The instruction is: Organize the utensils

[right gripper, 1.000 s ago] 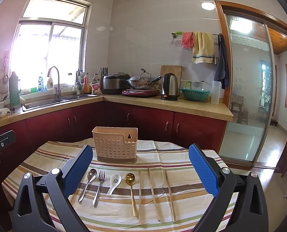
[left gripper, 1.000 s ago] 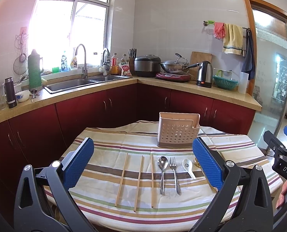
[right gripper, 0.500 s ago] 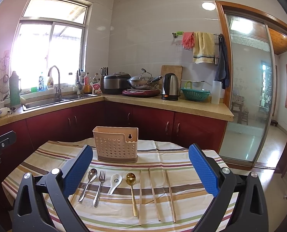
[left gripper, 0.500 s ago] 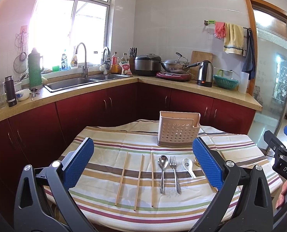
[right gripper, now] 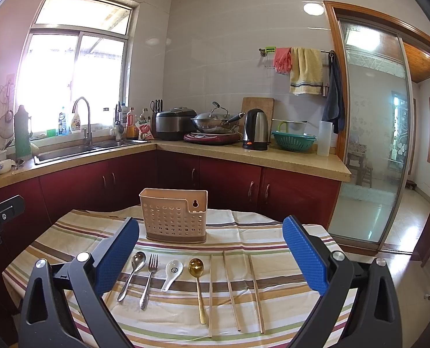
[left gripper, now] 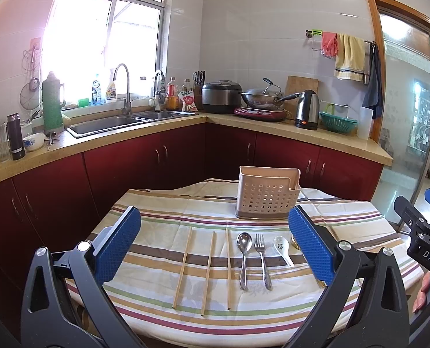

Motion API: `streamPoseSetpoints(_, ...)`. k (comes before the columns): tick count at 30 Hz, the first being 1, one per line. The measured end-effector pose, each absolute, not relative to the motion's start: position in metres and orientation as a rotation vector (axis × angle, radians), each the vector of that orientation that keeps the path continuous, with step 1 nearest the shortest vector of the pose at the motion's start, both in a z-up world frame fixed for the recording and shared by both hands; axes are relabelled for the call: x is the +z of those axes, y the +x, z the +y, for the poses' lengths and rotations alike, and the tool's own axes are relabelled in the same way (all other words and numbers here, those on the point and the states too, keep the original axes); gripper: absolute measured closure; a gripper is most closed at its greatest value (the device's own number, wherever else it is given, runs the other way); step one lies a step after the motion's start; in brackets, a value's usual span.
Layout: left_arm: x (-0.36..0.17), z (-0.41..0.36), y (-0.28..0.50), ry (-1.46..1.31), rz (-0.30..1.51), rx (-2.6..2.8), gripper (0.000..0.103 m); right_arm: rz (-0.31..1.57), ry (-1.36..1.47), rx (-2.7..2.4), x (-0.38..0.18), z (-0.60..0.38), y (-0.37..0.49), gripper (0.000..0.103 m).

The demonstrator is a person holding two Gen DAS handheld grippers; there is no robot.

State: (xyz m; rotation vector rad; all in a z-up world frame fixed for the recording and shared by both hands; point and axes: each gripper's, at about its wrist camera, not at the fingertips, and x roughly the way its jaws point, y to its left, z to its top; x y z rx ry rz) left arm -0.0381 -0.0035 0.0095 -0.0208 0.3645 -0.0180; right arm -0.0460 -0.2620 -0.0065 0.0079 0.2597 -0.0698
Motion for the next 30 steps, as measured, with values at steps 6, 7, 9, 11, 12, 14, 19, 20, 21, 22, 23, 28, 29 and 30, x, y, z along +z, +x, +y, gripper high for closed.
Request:
streamPoseSetpoints(6, 0.0087, -0.0034, -0.0379, -0.022, 0.365, -0.018, 0.004, 0.261, 0.008, -0.069, -0.0069, -0.2617, -0.0462, 0.006)
streamPoseSetpoints(7, 0.0082, -0.0034, -0.0382, -0.021, 0.366, -0.019, 0.004, 0.261, 0.007, -0.07, -0.0072, -0.2614, -0.0461, 0.006)
streamPoseSetpoints(9, 0.0087, -0.0037, -0.0381, -0.022, 0.365, -0.018, 0.004, 0.26, 0.007, -0.069, -0.0069, -0.2614, -0.0459, 0.006)
streamPoseSetpoints(11, 0.008, -0.0038, -0.0383, -0.021, 0.366, -0.018, 0.004, 0.261, 0.007, -0.069, -0.0073, -0.2613, -0.0459, 0.006)
streamPoseSetpoints(12, 0.0089, -0.0037, -0.0379, -0.022, 0.366, -0.018, 0.004, 0.262, 0.007, -0.068, -0.0072, -0.2613, -0.0456, 0.006)
streamPoseSetpoints(14, 0.008, -0.0038, -0.0382, -0.022, 0.367, -0.018, 0.004, 0.262, 0.007, -0.067, -0.0076, -0.2609, -0.0456, 0.006)
streamPoseSetpoints(19, 0.0067, -0.0035, -0.0381, -0.023, 0.368, -0.018, 0.004, 0.261, 0.005, -0.067, -0.0083, -0.2606, -0.0447, 0.006)
streamPoseSetpoints(20, 0.007, -0.0036, -0.038, -0.022, 0.368, -0.018, 0.004, 0.261, 0.005, -0.067, -0.0087, -0.2603, -0.045, 0.006)
streamPoseSetpoints(21, 0.007, -0.0036, -0.038, -0.022, 0.368, -0.017, 0.004, 0.261, 0.006, -0.066, -0.0087, -0.2603, -0.0445, 0.006)
streamPoseSetpoints(22, 0.0065, -0.0035, -0.038, -0.023, 0.368, -0.018, 0.004, 0.261, 0.005, -0.067, -0.009, -0.26, -0.0447, 0.006)
streamPoseSetpoints(23, 0.006, -0.0029, -0.0372, -0.023, 0.37, -0.019, 0.004, 0.262, 0.004, -0.067, -0.0092, -0.2598, -0.0445, 0.006)
streamPoseSetpoints(28, 0.0005, -0.003, -0.0354, -0.024, 0.38, -0.019, 0.004, 0.264, 0.003, -0.064, -0.0114, -0.2587, -0.0433, 0.006)
streamPoseSetpoints(29, 0.0003, -0.0029, -0.0347, -0.024, 0.381, -0.019, 0.004, 0.264, 0.004, -0.064, -0.0115, -0.2588, -0.0432, 0.006)
streamPoseSetpoints(30, 0.0006, -0.0028, -0.0344, -0.024, 0.381, -0.02, 0.004, 0.264, 0.005, -0.063, -0.0118, -0.2588, -0.0433, 0.006)
